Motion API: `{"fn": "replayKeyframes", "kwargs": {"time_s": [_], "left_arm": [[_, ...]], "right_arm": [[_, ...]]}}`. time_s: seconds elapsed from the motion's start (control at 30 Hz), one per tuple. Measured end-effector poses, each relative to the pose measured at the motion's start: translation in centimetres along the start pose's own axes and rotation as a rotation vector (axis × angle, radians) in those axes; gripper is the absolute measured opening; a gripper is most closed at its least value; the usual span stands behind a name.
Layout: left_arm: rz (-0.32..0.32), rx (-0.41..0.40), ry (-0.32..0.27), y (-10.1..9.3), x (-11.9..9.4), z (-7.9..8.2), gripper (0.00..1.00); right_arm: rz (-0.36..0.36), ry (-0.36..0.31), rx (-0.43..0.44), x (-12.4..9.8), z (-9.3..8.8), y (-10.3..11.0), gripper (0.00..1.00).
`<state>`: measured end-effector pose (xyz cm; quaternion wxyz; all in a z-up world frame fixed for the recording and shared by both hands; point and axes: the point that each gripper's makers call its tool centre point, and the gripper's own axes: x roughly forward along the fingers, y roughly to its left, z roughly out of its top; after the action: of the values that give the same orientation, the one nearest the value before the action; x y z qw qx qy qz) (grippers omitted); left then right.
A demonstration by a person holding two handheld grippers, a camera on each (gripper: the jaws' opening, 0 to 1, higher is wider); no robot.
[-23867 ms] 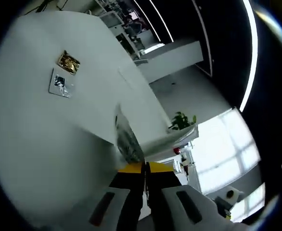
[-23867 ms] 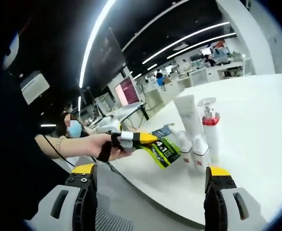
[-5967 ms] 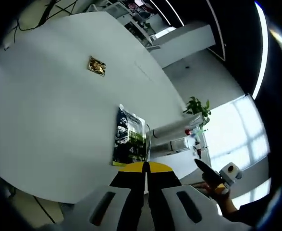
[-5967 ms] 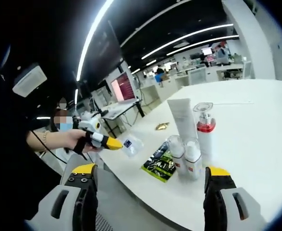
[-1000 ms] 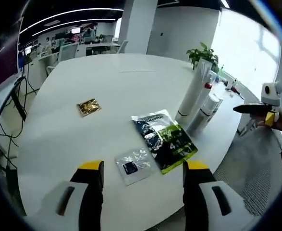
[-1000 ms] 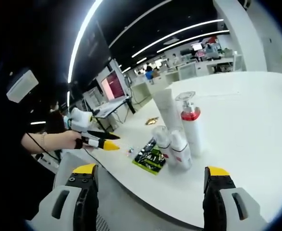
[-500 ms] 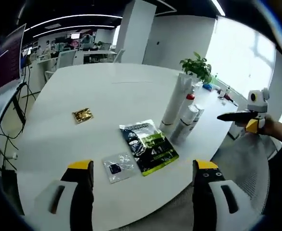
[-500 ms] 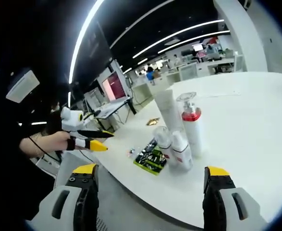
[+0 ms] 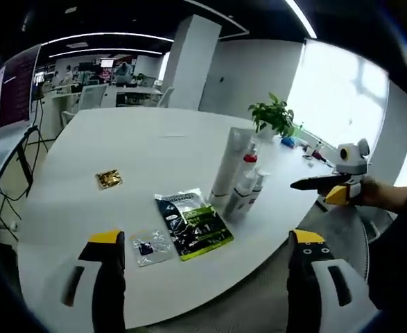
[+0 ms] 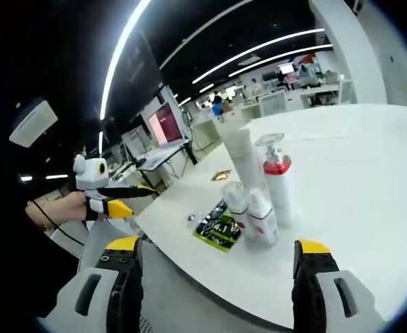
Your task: Arrange the skincare products in the storage area until every visible bottle or jar stands upright without overlapping.
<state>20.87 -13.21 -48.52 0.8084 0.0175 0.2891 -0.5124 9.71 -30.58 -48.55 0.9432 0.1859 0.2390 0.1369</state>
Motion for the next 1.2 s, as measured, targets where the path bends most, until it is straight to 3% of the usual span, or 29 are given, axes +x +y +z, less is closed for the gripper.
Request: {"fn": "replayKeyframes", "kwargs": {"time_s": [0.1,0.3,0.77,0.87,1.2], "left_arm": [[-0.01,-0.014,0.002,0.0,0.2,-0.1,0.99],[-0.007,-0.051,0.0,0.3,0.1,-0.1,0.99],[0.031,-0.027,0.005,1.2,0.2,0.1,0.99],[0.041,-0.084,0.004,1.9,0.3,0.2,0.99],[0.085,-0.068,0.064,3.5,1.3,0.2,0.93]], "right_arm": [[0.002,0.002,-0.001,0.0,0.0,0.0,0.93],[0.001,0.0,0.0,0.0,-0.1,-0.1,0.93],[0.002,-0.001,0.003,0.0,-0.1,-0.1,0.93],[0.002,0.001,0.006,0.0,-0.1,-0.2,0.93],[-0.007,-0.005,0.019,0.0,0.0,-0.5,0.93]]}}
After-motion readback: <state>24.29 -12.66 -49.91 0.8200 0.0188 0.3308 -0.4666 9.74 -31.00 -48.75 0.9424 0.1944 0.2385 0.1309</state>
